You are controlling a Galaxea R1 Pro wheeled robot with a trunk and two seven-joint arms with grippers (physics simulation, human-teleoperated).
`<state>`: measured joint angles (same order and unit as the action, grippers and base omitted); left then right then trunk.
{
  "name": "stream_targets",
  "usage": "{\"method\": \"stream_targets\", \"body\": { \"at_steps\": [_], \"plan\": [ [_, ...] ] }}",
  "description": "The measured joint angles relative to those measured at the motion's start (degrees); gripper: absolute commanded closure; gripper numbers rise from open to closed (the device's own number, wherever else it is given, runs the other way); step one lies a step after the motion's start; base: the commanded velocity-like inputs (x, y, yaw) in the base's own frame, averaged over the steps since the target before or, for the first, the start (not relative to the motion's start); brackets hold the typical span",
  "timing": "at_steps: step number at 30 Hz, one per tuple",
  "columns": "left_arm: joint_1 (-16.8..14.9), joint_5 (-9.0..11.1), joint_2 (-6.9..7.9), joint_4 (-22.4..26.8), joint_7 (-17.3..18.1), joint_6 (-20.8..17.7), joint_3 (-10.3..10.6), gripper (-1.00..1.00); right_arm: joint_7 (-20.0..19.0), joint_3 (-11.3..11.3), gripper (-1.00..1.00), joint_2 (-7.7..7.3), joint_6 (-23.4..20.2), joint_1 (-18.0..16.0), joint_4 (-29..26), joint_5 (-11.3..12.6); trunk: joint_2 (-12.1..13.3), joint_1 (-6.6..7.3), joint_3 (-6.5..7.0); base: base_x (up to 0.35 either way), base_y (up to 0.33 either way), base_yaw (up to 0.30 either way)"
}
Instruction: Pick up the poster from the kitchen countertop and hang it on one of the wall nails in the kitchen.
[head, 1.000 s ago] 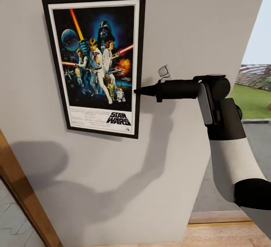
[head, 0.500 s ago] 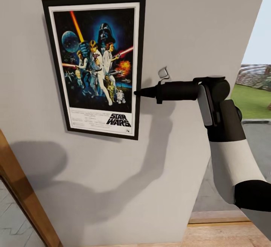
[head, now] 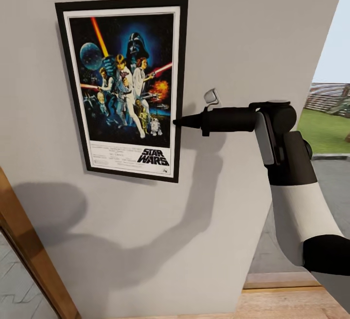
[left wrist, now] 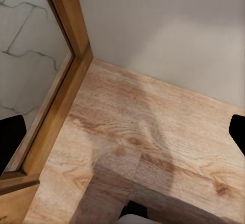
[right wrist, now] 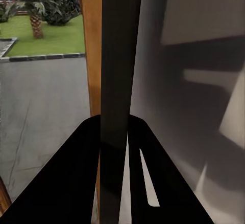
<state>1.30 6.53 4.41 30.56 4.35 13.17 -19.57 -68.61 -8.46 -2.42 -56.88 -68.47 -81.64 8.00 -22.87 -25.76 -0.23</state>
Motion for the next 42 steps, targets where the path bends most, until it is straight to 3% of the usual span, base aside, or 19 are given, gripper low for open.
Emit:
{"method": "stream_targets", "body": {
  "at_steps": [30,33,42],
  "plan": [
    [0.0,0.0,0.0,0.0,0.0,0.0,0.0,-1.0,0.0,0.3,1.0,0.0,0.0,0.0,-0.3,-0.1,0.0,0.0,0.0,0.0,0.0,0.0],
    [0.0,-0.1,0.05,-0.2,0.0,0.2,0.0,-1.0,0.2,1.3,1.0,-0.96,-0.1,0.0,-0.1,0.1,0.0,0.0,0.0,0.0,0.0,0.0],
    [0.0,-0.1,0.05,-0.2,0.0,0.2,0.0,-1.0,0.2,3.8,1.0,-0.96,-0.2,0.0,-0.1,0.1,0.0,0.0,0.0,0.0,0.0,0.0]
  ]
}}
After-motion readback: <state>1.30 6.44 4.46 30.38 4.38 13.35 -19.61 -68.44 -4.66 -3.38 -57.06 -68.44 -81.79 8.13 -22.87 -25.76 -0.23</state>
